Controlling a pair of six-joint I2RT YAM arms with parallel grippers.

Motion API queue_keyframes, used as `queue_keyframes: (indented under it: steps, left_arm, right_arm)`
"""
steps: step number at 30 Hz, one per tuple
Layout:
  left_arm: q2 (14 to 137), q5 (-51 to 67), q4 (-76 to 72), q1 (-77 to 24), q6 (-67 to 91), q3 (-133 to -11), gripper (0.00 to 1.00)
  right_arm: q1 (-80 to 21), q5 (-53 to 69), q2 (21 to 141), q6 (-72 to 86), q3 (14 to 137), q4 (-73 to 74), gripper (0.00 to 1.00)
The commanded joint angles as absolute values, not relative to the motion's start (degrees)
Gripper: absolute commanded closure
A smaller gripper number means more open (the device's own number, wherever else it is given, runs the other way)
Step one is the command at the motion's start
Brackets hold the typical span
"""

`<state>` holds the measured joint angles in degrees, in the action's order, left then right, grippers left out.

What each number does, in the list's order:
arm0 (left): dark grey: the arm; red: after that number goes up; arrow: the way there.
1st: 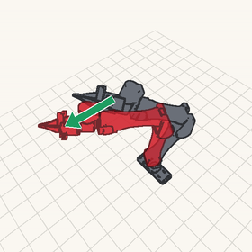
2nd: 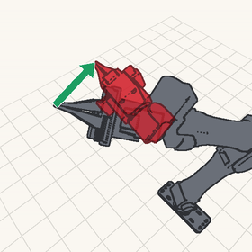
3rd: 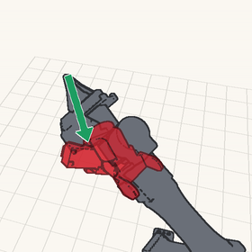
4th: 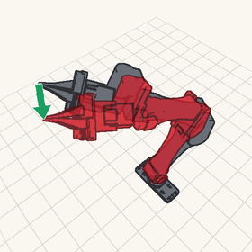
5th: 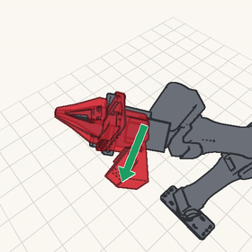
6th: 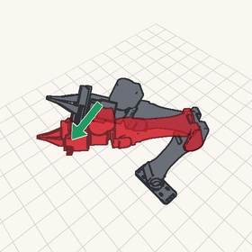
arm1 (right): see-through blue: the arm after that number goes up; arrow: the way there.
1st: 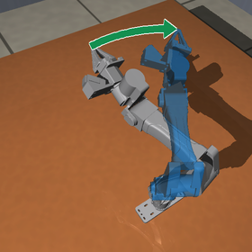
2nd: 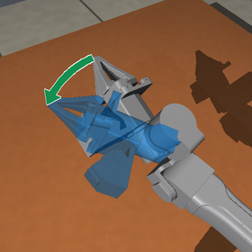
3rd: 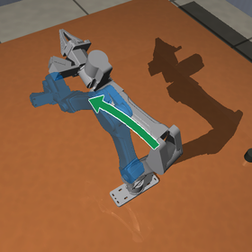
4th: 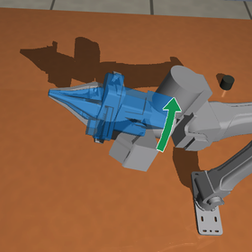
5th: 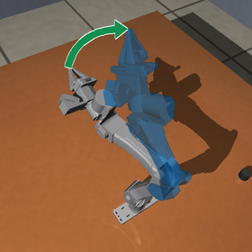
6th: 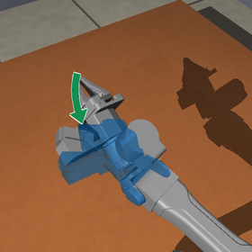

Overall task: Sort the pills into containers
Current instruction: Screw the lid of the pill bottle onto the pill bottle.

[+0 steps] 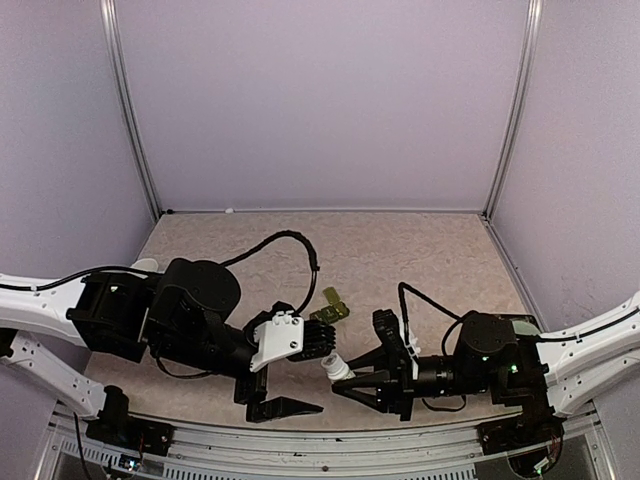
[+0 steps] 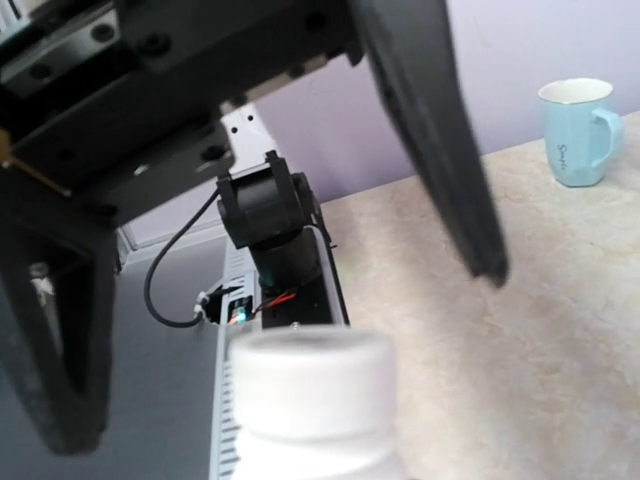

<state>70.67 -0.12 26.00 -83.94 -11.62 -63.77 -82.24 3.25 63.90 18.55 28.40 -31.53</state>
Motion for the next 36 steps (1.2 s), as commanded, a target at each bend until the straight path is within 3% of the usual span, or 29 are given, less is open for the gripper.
queue_keyframes:
  steps: [1,36]
  left_arm:
    - [71.99,3.45,25.71,-84.23,-10.36,-65.1,0.01]
    - [75.72,9.3,26.47,-86.72,-12.59,-68.4,0.01]
  right_arm:
    - [-81.81,1.33,63.92,16.81,29.5,-32.12,0.84]
    - [-81.3,0.16,67.76,16.62,30.78,-32.38,0.84]
